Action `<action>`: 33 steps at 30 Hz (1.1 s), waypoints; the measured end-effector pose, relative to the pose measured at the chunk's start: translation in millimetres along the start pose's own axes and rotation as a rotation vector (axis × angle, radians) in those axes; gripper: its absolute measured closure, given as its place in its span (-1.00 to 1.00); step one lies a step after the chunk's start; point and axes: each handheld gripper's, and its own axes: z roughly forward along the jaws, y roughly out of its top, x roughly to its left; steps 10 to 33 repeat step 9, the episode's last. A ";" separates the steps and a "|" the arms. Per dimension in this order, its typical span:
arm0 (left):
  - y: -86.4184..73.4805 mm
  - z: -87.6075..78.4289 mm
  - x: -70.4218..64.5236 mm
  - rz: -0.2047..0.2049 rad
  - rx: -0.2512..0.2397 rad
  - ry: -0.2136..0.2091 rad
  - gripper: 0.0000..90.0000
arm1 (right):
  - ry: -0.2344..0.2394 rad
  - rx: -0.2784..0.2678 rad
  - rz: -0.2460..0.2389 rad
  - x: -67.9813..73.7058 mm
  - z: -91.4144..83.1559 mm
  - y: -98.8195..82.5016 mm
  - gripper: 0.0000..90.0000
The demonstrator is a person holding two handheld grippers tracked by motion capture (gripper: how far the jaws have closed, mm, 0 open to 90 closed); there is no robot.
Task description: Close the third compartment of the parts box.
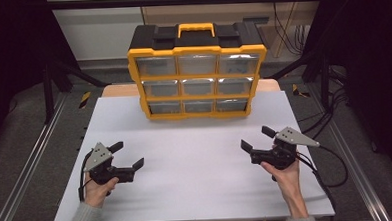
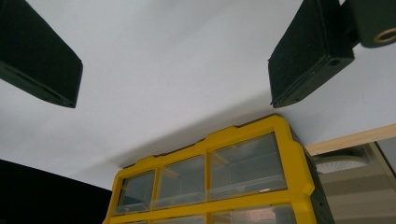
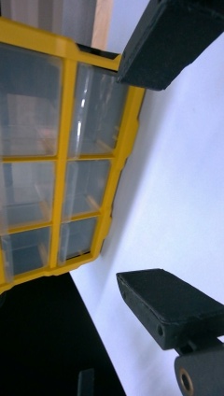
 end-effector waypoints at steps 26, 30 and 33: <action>0.1 -0.2 -0.5 0.004 -0.002 0.000 -0.94 | -0.014 0.022 0.008 -3.0 -10.9 -14.5 -0.89; 0.1 -0.2 -0.5 0.004 -0.002 0.000 -0.94 | -0.014 0.022 0.008 -3.0 -10.9 -14.5 -0.89; 0.1 -0.2 -0.5 0.004 -0.002 0.000 -0.94 | -0.014 0.022 0.008 -3.0 -10.9 -14.5 -0.89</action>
